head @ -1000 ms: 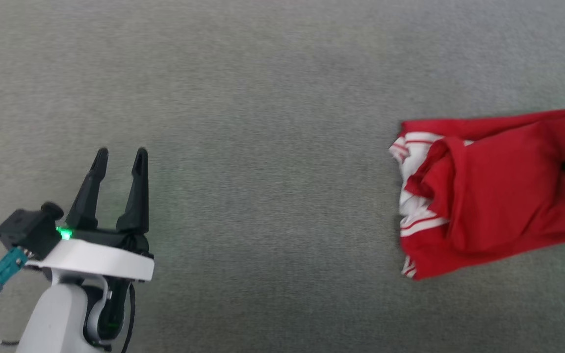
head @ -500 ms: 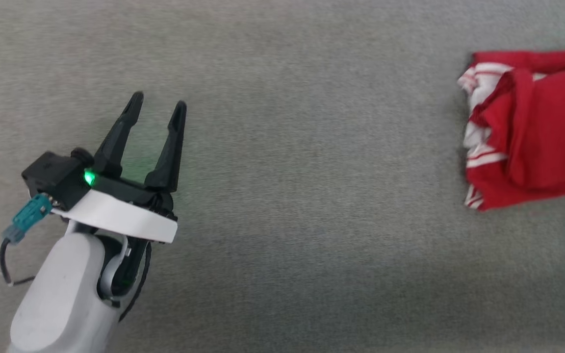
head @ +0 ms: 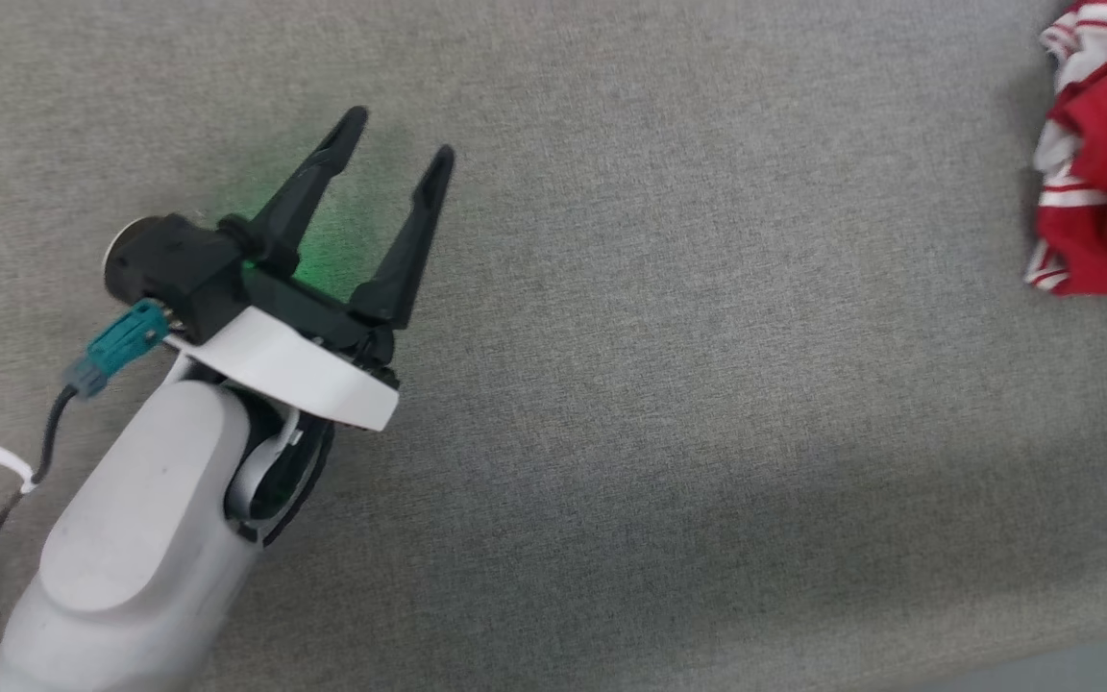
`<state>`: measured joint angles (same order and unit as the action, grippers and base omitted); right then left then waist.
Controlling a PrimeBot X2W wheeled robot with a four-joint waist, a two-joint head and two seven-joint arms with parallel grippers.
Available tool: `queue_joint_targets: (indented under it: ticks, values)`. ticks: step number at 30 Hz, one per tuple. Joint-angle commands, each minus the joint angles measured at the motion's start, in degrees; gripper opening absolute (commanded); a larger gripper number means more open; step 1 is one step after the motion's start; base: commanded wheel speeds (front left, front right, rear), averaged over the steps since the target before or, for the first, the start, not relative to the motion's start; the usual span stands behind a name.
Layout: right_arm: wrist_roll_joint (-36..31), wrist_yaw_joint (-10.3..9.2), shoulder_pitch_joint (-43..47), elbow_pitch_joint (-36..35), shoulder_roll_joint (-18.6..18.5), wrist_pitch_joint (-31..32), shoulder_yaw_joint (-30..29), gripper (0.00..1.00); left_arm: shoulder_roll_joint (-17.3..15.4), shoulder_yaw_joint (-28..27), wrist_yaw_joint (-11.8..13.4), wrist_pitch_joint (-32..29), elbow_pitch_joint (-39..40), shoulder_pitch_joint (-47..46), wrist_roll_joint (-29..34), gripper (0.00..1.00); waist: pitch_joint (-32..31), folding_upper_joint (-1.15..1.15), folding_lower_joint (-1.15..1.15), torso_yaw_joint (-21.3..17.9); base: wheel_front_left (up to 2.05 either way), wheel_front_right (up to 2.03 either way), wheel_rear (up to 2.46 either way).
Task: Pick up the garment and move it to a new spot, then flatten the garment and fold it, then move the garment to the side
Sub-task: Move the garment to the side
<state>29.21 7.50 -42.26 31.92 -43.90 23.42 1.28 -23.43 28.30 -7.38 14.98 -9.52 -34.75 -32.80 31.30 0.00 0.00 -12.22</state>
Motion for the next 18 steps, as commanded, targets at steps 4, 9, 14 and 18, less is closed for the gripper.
queue_joint_targets:
  ticks: [4, 9, 14, 18]
  values:
    - [-4.48, -0.02, -3.51, 4.74, 0.14, -3.95, -0.82, 0.00, -0.28, 2.61, -0.12, 0.26, -0.46, -3.14, -1.01, 1.00, 1.94, 0.00, 0.00, -0.70, 0.00, 0.00, 0.00]
    - [-9.41, -0.02, -6.70, 10.06, 2.60, -7.26, -0.93, 0.00, -0.32, 4.75, -0.12, 0.26, -0.83, -5.64, -1.30, 1.00, 3.53, 0.00, 0.00, -0.11, 0.00, 0.00, 0.00]
    - [-12.40, -0.02, -9.16, 14.68, 5.72, -8.58, -0.55, 0.00, -0.27, 5.80, -0.12, 0.23, -1.45, -6.78, -1.70, 1.00, 4.43, 0.00, 0.00, 0.89, 0.00, 0.00, 0.00]
    - [-12.91, -0.02, -10.64, 17.53, 6.11, -10.11, 0.19, 0.02, -0.33, 5.20, -0.03, 0.17, -1.55, -6.73, -1.97, 1.00, 4.65, 0.00, 0.00, 1.55, 0.00, 0.00, 0.00]
